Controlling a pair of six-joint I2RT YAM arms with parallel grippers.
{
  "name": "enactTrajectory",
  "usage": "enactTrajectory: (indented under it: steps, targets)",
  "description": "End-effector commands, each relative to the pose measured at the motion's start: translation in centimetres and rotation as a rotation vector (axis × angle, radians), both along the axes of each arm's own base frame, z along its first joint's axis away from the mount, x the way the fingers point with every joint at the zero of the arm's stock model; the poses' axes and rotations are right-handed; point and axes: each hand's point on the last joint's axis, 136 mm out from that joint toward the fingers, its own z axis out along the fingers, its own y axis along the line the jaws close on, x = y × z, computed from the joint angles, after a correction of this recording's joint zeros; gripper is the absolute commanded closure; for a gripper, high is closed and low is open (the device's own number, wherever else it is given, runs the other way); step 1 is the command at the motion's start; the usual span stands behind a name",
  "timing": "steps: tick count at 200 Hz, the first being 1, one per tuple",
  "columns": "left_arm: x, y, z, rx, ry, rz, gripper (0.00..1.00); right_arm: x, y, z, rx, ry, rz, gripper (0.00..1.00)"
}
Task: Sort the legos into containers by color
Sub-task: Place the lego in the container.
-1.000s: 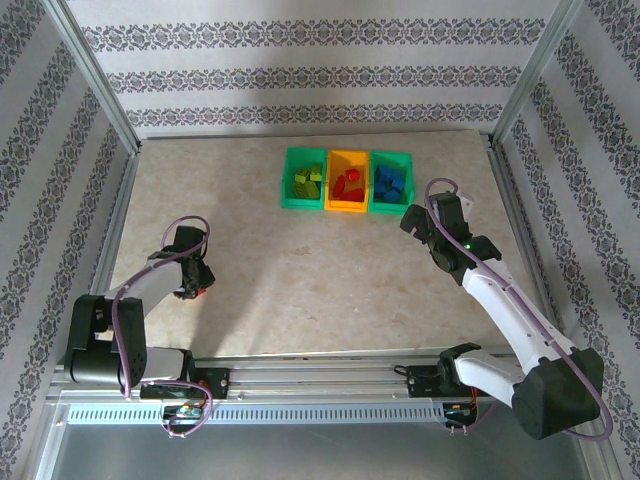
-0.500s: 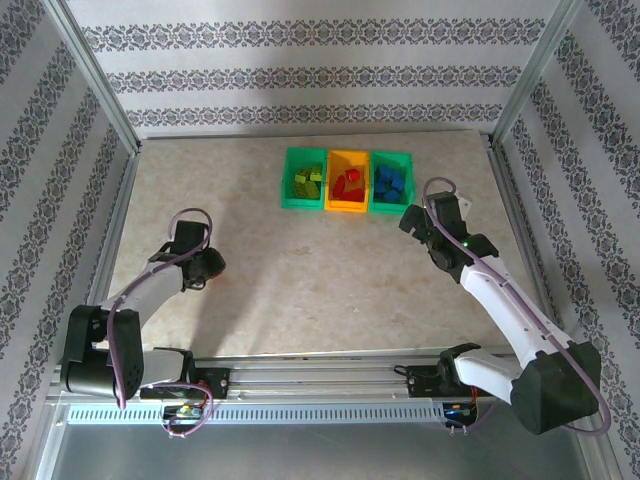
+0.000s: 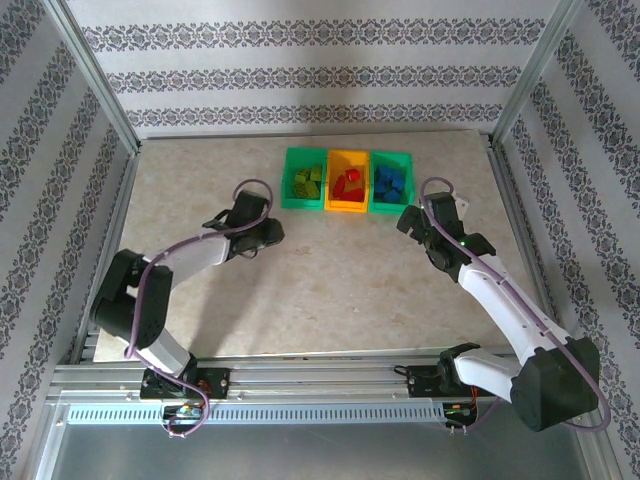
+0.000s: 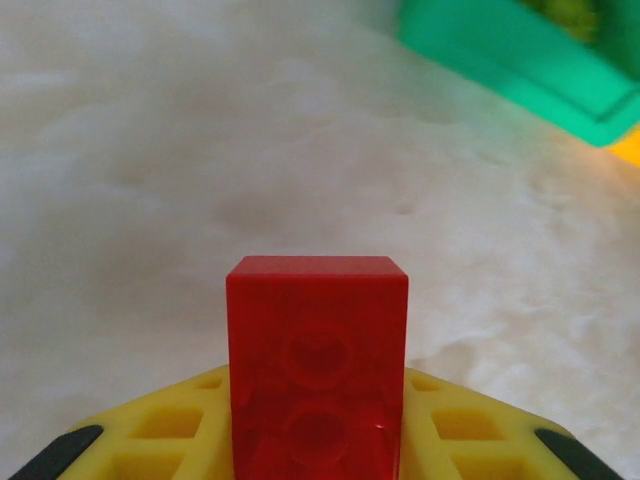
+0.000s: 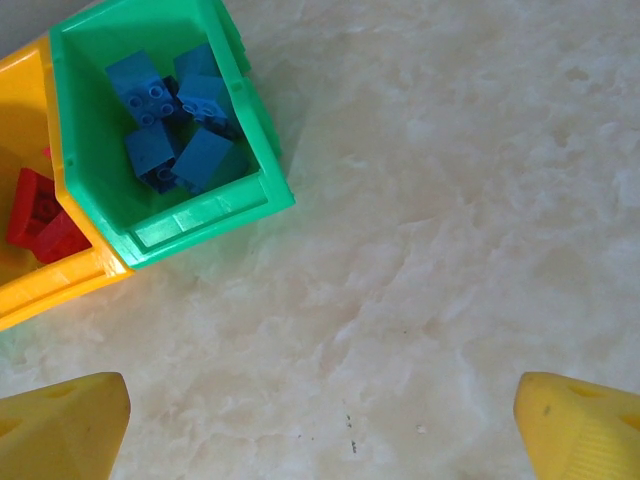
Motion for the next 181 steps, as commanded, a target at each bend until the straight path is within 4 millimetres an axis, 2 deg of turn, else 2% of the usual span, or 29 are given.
enactTrajectory:
  steps: [1, 32, 85, 139, 181]
  targets:
    - [2.7, -4.3, 3.1, -0.056, -0.100, -0.077, 0.66, -0.3, 0.0, -0.7, -0.009, 0.015, -0.006, 0.02]
    - [5.4, -7.7, 4.8, -0.049, -0.144, -0.136, 0.66, -0.5, 0.0, -0.5, -0.011, 0.009, -0.006, 0.02]
    - [10.1, -11.0, 5.9, -0.008, -0.179, -0.184, 0.66, -0.7, -0.1, 0.0, -0.013, 0.004, -0.002, 0.02]
    - [13.7, -14.9, 6.2, 0.062, -0.199, -0.268, 0.66, -0.9, -0.1, 0.3, -0.009, -0.004, -0.002, 0.02]
    - [15.9, -17.2, 4.9, 0.098, -0.188, -0.322, 0.65, -1.0, 0.0, 0.5, -0.003, -0.009, -0.002, 0.02]
